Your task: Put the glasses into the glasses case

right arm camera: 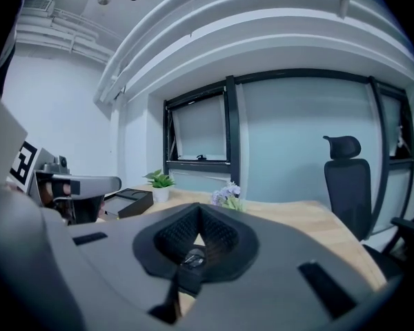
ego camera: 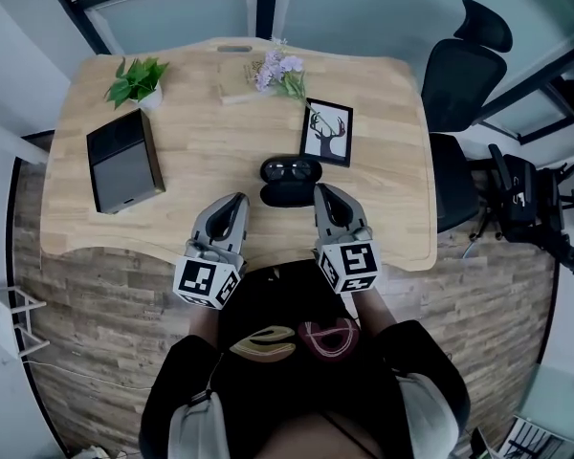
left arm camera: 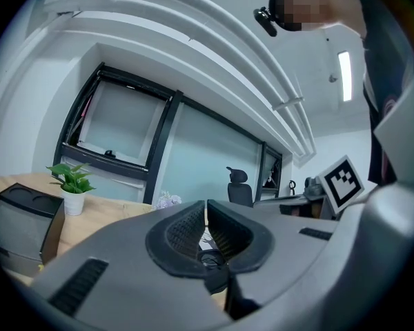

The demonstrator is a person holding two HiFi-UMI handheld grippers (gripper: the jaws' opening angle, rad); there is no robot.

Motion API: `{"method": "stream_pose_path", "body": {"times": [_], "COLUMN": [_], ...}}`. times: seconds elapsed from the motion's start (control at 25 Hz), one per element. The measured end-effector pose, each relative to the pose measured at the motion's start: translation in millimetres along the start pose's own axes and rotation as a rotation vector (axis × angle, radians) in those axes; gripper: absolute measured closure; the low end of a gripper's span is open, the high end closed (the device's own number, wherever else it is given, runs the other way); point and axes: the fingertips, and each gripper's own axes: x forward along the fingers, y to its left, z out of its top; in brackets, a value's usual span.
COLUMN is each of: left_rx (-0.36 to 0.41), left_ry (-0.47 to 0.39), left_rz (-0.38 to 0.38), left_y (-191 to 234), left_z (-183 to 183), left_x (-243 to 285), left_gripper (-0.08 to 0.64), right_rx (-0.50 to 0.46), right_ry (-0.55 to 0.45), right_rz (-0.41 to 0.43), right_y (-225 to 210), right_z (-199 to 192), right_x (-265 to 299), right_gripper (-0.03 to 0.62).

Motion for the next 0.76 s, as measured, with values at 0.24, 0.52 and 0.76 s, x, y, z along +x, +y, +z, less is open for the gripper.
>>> {"method": "stream_pose_path", "body": {"times": [0.24,0.52,0.76], "left_rx": [0.006,0.013,0.014], "left_ry": [-0.001,-0.009,-0.009], "left_rz": [0.036,0.043,0.036], "left_y": [9.4,11.2,7.4], "left_z": [1.5,3.5,3.3], "left_x": [-5.6,-6.8,-5.9], "left_gripper": [0.535,0.535,0.535], "right_rx": [-0.023,-0.038,-0.045], "right_ry": [-0.010,-0.006,0.004], "right_rz": [0.002,0.010,0.025], "right_y": [2.1,4.6,7.0], "right_z": [0.2,-1.2,-6.1], "right_x": [2.0,1.8,-0.3], "right_gripper": [0.581,0.581,0.581]}}
